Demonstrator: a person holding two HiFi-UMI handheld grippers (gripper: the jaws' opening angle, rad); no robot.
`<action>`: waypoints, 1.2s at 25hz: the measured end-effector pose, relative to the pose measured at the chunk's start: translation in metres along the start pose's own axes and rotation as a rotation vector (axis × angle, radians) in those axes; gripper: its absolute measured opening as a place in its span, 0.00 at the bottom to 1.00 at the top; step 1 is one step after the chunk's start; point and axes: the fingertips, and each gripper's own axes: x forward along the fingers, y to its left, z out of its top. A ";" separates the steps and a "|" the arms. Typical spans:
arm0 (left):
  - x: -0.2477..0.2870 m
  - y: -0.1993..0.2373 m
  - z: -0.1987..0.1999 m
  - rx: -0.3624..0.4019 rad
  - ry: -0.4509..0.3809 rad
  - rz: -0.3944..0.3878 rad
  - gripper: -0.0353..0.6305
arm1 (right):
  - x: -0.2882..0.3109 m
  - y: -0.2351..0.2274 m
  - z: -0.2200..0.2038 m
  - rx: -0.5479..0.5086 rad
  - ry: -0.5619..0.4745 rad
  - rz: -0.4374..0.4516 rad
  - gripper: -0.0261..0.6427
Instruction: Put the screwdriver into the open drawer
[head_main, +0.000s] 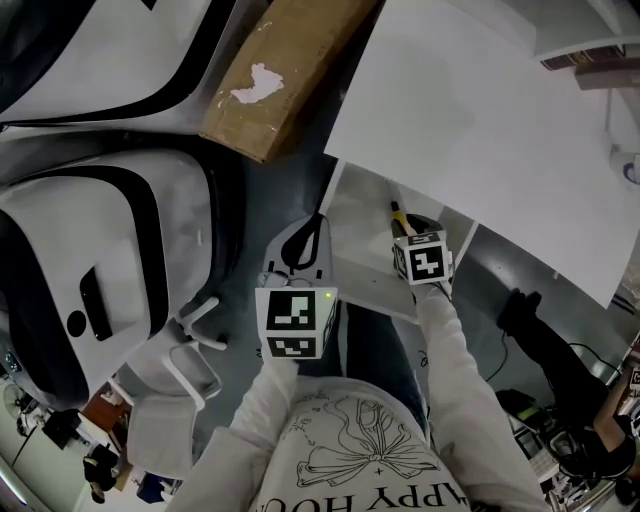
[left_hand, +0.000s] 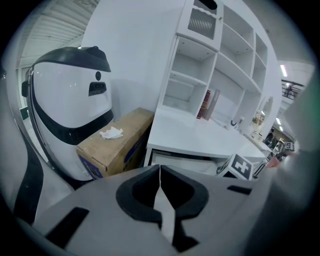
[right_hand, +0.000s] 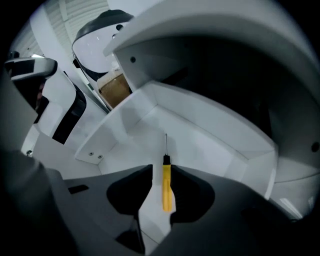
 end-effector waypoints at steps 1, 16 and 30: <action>-0.002 -0.002 0.005 0.004 -0.010 -0.004 0.07 | -0.009 0.002 0.005 0.003 -0.021 -0.003 0.20; -0.064 -0.052 0.114 0.082 -0.240 -0.052 0.06 | -0.207 0.013 0.093 0.082 -0.471 -0.108 0.10; -0.136 -0.101 0.200 0.146 -0.461 -0.086 0.06 | -0.360 0.008 0.127 0.151 -0.808 -0.220 0.08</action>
